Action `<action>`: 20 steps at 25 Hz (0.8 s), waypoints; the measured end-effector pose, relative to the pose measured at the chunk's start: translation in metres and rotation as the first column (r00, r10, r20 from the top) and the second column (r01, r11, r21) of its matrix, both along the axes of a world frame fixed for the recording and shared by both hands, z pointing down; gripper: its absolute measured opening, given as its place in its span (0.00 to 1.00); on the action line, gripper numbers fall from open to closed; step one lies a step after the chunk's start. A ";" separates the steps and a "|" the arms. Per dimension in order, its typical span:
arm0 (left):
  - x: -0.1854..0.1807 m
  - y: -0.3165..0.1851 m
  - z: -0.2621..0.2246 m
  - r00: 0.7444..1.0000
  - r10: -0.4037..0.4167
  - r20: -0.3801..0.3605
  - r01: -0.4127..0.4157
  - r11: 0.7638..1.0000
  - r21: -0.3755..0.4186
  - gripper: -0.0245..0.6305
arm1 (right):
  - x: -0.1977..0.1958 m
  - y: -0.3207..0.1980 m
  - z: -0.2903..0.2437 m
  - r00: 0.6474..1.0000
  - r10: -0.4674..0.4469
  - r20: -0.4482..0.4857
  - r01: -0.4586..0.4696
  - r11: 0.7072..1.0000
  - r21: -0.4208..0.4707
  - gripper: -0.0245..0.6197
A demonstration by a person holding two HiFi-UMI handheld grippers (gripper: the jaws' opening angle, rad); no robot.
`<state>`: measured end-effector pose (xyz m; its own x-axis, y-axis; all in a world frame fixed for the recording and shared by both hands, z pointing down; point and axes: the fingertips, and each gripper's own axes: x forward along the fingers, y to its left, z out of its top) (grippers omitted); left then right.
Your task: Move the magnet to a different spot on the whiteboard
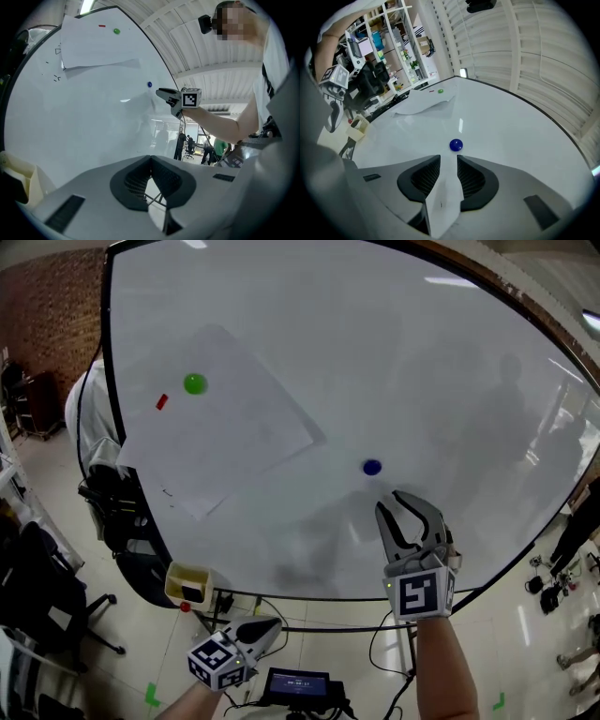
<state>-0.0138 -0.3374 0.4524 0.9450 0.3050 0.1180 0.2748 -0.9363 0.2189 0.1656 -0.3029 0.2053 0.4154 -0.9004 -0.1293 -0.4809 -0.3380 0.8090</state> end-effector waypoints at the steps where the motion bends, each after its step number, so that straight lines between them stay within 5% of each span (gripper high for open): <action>1: 0.001 0.003 0.000 1.000 0.011 0.001 -0.011 1.000 0.005 0.09 | -0.001 0.005 0.004 1.000 0.006 0.014 -0.006 1.000 -0.002 0.26; 7: 0.011 0.017 -0.008 0.999 0.038 -0.028 -0.037 0.999 0.039 0.09 | -0.014 0.031 0.023 0.983 -0.079 0.163 0.073 0.996 0.046 0.11; 14: 0.008 0.039 -0.023 0.999 0.006 -0.042 -0.003 0.998 0.066 0.09 | -0.030 0.078 0.050 0.932 -0.158 0.325 0.146 0.987 0.060 0.09; 20: 0.000 0.077 -0.014 1.000 0.003 -0.019 -0.002 0.999 0.034 0.09 | -0.049 0.140 0.105 0.807 -0.227 0.546 0.185 0.974 0.133 0.09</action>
<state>-0.0134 -0.2601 0.4387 0.9464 0.3035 0.1102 0.2810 -0.9423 0.1818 0.1161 -0.1630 0.3105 0.2414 -0.9704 0.0001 -0.9046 -0.2250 0.3620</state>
